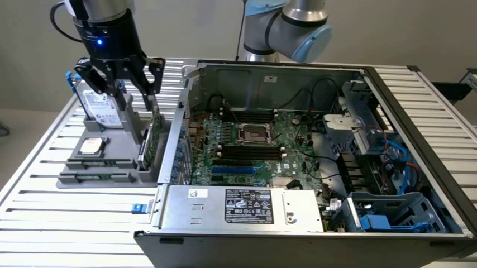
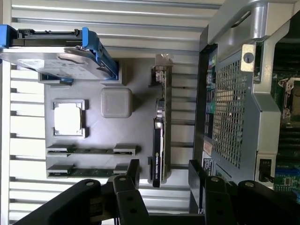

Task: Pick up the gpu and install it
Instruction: 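Pick up the gpu and move the gpu toward the slot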

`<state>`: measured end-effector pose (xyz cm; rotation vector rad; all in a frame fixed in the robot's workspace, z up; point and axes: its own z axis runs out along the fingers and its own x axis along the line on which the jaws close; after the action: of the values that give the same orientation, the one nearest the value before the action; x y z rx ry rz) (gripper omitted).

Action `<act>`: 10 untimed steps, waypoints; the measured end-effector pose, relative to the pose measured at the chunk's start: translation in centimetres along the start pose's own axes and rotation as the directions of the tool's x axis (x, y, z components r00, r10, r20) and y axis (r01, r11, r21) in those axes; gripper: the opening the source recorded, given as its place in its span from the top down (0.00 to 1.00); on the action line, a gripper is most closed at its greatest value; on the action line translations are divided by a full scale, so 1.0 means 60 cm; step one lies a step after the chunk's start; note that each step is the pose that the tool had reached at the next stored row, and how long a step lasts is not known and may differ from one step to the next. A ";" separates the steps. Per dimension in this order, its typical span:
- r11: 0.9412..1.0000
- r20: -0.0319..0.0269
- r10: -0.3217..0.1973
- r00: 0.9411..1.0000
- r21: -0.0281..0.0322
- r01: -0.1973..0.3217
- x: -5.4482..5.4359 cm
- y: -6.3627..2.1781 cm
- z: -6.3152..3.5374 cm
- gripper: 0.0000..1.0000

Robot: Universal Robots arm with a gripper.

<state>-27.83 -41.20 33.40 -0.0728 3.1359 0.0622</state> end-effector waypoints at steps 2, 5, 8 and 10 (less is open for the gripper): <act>1.000 0.001 -0.011 1.000 0.000 0.011 0.000 0.004 0.006 0.45; 1.000 0.001 -0.018 1.000 0.000 0.018 0.000 0.009 0.016 0.45; 1.000 0.001 -0.019 1.000 0.000 0.019 0.000 0.010 0.025 0.45; 1.000 0.001 -0.019 1.000 0.000 0.019 0.001 0.010 0.031 0.45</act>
<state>-27.92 -40.52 31.57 -0.1017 3.1341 0.0621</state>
